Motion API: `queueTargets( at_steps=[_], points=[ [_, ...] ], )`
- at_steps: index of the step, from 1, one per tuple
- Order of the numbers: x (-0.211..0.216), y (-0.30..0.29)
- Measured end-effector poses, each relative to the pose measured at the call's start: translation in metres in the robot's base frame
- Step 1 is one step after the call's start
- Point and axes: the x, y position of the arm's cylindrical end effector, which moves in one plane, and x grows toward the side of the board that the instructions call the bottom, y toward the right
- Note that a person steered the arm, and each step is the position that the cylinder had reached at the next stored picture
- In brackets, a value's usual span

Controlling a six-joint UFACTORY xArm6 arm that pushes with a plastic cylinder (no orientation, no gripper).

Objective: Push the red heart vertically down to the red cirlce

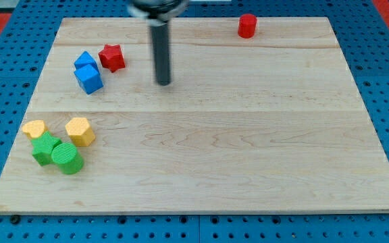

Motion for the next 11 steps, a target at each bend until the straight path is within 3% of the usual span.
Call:
queueTargets(
  at_steps=[1,2,3,5,8,10,11],
  points=[
    [0.025,-0.082],
    [0.022,-0.147],
    [0.014,-0.165],
    [-0.041,-0.167],
    [-0.095,-0.02],
    [-0.138,-0.007],
    [-0.144,0.053]
  ],
)
